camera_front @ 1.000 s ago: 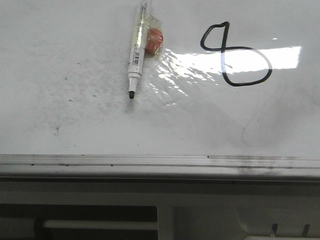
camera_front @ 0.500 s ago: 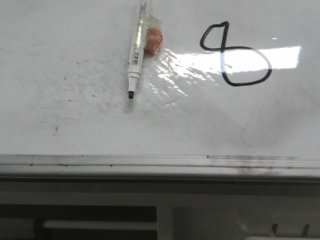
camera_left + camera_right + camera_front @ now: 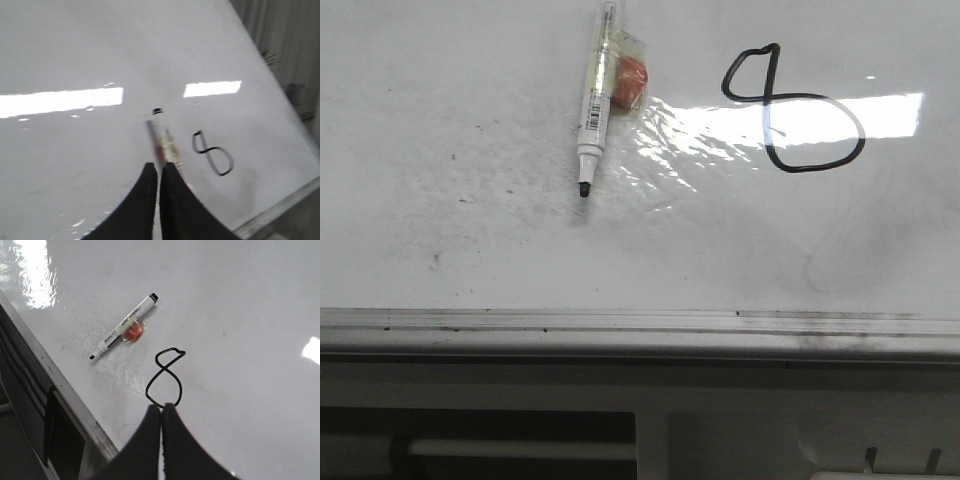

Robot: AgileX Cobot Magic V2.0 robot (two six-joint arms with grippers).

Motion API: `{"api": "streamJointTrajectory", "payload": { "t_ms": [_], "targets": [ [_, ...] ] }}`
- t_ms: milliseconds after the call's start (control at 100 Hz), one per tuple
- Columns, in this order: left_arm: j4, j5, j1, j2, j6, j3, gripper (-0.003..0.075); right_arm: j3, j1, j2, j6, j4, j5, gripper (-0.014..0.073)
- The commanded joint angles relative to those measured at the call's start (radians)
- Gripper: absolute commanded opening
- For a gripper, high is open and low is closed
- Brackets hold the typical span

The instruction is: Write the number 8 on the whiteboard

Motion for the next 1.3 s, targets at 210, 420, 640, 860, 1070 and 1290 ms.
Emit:
{"api": "streamJointTrajectory", "payload": {
  "t_ms": [210,420,640,860,1070,1290],
  "targets": [
    [1.306,0.035,0.326,-0.067,-1.312,0.1,-0.002,-0.023,-0.005,0.012,0.001,-0.023,-0.081,-0.0064],
    [1.523,0.079,0.501,-0.153,-1.534,0.227,-0.002,-0.023,-0.005,0.012,0.001,-0.023,-0.081,-0.0064],
    [1.57,0.187,0.526,-0.208,-1.536,0.295,-0.002,-0.023,-0.005,0.012,0.001,-0.023,-0.081,-0.0064],
    [1.568,0.192,0.526,-0.222,-1.536,0.295,-0.002,-0.023,-0.005,0.012,0.001,-0.023,-0.081,-0.0064],
    [1.568,0.192,0.526,-0.222,-1.536,0.295,-0.002,-0.023,-0.005,0.012,0.001,-0.023,-0.081,-0.0064],
    [1.568,0.192,0.526,-0.222,-1.536,0.295,-0.002,-0.023,-0.005,0.012,0.001,-0.023,-0.081,-0.0064]
  ]
}}
